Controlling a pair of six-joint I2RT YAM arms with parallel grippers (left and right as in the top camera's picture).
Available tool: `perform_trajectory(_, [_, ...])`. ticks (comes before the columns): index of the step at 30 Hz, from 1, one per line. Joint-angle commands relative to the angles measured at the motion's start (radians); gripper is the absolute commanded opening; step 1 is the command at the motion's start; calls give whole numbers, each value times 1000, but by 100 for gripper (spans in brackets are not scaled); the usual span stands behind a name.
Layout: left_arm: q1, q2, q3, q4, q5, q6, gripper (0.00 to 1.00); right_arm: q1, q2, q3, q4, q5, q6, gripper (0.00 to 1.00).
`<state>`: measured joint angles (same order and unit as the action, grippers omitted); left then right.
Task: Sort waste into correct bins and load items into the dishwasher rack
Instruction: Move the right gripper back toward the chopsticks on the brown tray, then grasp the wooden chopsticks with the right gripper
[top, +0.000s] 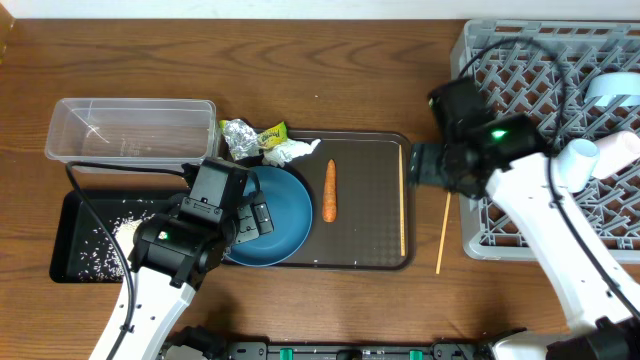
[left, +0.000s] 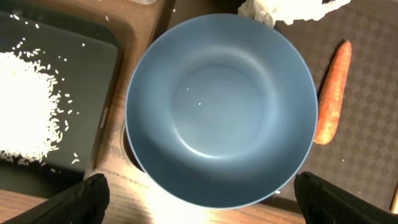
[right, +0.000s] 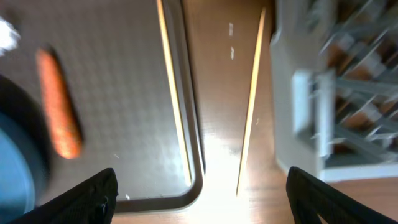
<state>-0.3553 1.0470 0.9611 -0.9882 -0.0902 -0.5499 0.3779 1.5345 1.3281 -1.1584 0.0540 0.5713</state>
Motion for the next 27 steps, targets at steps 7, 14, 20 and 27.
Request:
perform_trajectory(7, [3, -2, 11, -3, -19, 2, 98, -18, -1, -248, 138, 32, 131, 86])
perform_trajectory(14, [3, -2, 11, -3, -19, 2, 98, -26, 0, -376, 216, 2, 133, 83])
perform_trajectory(20, [3, -2, 11, -3, -19, 2, 98, -40, 0, -471, 278, 1, 150, 75])
perform_trajectory(27, [3, -2, 11, -3, -19, 2, 98, -46, 0, -513, 340, 2, 150, 71])
